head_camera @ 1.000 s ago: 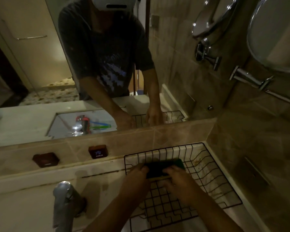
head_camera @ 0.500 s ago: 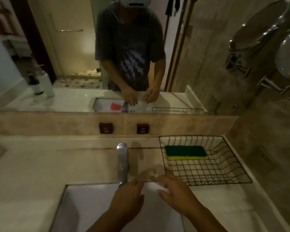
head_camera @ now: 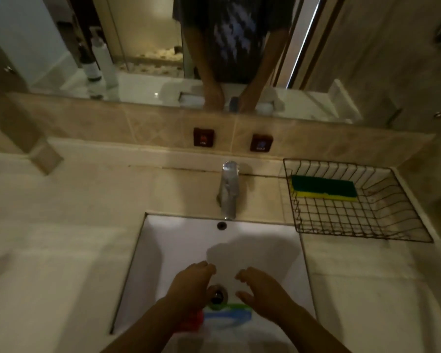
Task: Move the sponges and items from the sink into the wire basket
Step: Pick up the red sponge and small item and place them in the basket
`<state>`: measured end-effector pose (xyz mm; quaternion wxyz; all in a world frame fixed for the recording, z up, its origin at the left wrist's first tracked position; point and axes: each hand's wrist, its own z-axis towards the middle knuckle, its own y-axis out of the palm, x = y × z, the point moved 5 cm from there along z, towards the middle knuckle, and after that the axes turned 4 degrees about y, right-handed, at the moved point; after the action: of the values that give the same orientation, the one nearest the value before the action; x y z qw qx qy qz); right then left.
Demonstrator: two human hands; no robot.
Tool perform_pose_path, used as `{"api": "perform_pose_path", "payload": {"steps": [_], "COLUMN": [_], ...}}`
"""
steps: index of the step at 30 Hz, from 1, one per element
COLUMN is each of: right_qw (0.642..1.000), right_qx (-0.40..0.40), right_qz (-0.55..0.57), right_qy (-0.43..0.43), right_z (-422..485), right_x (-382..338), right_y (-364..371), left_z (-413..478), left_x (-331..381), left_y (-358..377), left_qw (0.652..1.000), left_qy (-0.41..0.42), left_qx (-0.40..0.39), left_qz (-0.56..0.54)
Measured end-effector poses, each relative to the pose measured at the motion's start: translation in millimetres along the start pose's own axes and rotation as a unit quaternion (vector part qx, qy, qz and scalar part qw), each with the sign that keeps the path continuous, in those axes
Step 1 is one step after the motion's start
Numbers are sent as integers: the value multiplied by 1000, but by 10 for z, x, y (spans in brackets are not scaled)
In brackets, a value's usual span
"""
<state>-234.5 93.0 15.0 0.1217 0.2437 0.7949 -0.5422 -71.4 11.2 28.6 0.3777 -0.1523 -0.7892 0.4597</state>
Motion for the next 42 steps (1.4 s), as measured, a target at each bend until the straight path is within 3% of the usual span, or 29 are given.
{"api": "perform_pose_path", "payload": {"steps": [12, 21, 30, 42], "right_qw": [997, 991, 985, 986], "right_qx": [-72, -120, -155, -161], "right_qz": [-2, -1, -39, -29], "right_qy": [-2, 52, 72, 33], "right_z": [187, 362, 404, 430], "right_x": [44, 98, 216, 245], "right_y": [576, 864, 1172, 1218], "left_z": [-87, -36, 21, 28], "left_x": [-265, -354, -226, -219], "left_y": [471, 880, 1049, 998], "left_qw": [998, 985, 975, 986], "left_qy": [-49, -47, -21, 13], "left_qx": [-32, -165, -180, -142], "left_qz": [-37, 3, 126, 90]}}
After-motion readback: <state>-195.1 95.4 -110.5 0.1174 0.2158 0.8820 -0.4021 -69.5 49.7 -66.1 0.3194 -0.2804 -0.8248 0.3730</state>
